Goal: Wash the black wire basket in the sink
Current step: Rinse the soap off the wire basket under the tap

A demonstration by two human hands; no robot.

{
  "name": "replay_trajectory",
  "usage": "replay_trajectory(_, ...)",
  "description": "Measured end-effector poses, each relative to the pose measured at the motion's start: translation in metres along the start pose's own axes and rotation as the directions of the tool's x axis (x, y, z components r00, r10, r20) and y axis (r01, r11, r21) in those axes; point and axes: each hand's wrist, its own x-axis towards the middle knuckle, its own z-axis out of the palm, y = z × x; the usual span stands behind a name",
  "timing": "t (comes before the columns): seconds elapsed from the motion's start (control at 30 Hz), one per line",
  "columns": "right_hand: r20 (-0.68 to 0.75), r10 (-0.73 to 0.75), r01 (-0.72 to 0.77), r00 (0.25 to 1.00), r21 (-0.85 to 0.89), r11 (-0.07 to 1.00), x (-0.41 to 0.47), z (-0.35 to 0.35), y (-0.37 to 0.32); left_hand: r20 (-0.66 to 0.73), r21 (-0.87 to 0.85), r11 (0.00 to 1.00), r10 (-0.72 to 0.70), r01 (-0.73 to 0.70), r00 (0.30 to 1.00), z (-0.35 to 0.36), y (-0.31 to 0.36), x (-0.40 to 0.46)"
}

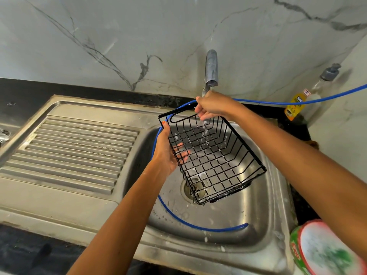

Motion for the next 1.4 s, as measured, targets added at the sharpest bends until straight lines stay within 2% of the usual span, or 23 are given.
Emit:
replay_trajectory(0.53, -0.007, 0.022, -0.022, 1.0, 0.066, 0.998, 0.001, 0.004, 0.0, -0.025, 0.008, 1.0, 0.012, -0.012, 1.0, -0.005, 0.004, -0.018)
replay_trajectory(0.77, -0.034, -0.013, 0.013, 0.999, -0.001, 1.0, 0.002, 0.005, -0.002, -0.015, 0.008, 1.0, 0.004, -0.004, 1.0, -0.004, 0.0, -0.018)
replay_trajectory(1.07, 0.039, -0.011, 0.006, 0.999, 0.103, 0.995, 0.006, 0.005, 0.004, -0.014, -0.007, 0.999, -0.045, 0.044, 0.999, -0.001, -0.005, -0.006)
replay_trajectory(1.4, 0.096, -0.031, 0.008, 0.995, 0.235, 0.972, 0.006, 0.006, 0.0, -0.009, -0.005, 0.999, -0.037, 0.037, 0.999, 0.004, -0.002, -0.007)
